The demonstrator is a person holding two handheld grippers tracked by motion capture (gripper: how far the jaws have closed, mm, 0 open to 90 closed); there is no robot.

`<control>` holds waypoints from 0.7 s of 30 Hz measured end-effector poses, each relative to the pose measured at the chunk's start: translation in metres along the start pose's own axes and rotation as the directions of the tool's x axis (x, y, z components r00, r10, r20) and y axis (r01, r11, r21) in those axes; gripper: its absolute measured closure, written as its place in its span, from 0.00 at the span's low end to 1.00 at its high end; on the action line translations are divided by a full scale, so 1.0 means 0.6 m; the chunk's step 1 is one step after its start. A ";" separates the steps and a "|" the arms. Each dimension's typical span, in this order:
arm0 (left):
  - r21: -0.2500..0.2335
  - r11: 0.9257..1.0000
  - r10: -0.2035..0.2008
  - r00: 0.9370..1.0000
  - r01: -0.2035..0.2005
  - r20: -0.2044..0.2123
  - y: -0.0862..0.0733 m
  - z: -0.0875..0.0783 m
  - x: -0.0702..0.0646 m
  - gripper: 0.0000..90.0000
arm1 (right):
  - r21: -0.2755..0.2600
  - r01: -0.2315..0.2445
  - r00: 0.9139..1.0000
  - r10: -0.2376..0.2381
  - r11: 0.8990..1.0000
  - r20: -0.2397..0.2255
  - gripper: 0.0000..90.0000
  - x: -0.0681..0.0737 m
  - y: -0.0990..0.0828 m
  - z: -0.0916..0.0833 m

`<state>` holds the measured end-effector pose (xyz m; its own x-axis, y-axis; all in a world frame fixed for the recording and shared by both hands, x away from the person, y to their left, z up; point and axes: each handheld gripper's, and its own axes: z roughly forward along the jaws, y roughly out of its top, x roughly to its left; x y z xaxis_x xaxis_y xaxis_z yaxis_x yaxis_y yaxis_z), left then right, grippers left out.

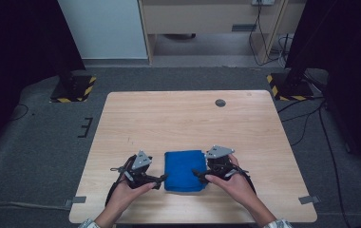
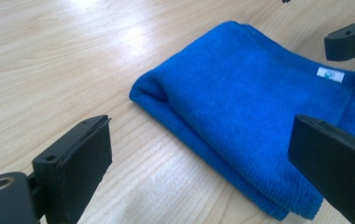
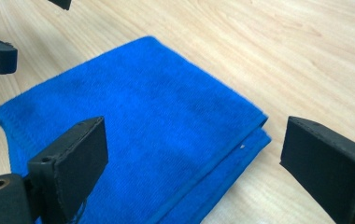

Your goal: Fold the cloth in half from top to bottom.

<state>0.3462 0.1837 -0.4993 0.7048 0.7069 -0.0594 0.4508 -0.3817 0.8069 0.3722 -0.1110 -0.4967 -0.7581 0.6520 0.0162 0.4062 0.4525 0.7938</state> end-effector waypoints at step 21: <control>-0.022 1.000 0.006 0.999 -0.007 -0.051 0.066 -0.034 0.050 0.06 | -0.068 -0.014 0.996 0.019 0.998 0.081 0.07 -0.061 0.063 -0.043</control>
<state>0.3739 0.2017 -0.4573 0.6787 0.7340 -0.0247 0.4337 -0.3734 0.8200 0.4021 -0.1336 -0.4515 -0.7059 0.7081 -0.0179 0.3808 0.4007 0.8333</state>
